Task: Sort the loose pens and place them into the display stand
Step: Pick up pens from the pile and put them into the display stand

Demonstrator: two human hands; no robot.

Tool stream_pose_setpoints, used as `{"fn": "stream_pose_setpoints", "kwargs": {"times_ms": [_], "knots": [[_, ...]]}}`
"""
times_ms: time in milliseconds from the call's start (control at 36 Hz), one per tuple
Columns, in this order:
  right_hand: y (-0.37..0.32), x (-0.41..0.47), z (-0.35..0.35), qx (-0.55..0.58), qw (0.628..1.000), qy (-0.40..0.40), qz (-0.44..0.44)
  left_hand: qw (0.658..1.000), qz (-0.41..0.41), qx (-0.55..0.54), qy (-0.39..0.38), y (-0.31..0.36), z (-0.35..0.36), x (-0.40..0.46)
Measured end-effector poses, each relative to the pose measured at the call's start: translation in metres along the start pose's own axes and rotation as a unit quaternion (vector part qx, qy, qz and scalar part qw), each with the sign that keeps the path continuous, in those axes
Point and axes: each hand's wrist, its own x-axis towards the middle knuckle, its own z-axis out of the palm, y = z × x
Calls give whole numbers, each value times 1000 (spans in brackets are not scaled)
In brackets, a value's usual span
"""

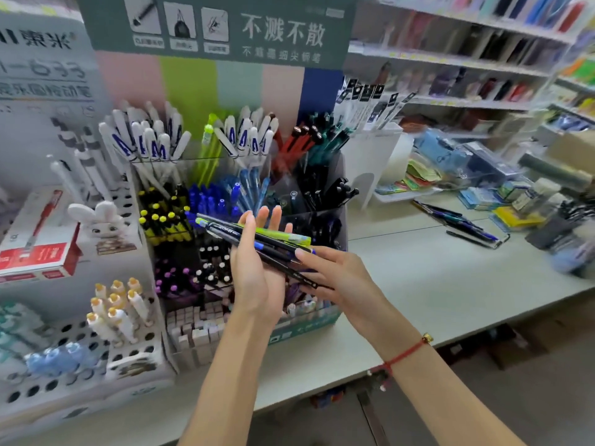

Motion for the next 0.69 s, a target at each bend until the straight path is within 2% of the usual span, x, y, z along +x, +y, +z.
{"fn": "stream_pose_setpoints", "kwargs": {"times_ms": [139,333,500,694], "knots": [[-4,2,-17,8,1000,-22,-1,999,-27,-37,-6,-10,7,8],[-5,-4,-35,-22,999,-2,-29,997,3,-79,14,-8,17,15],[-14,-2,-35,87,996,-13,-22,995,17,-85,43,-13,27,20],[-15,8,-23,122,981,91,-123,996,31,-65,57,-21,36,24]]}}
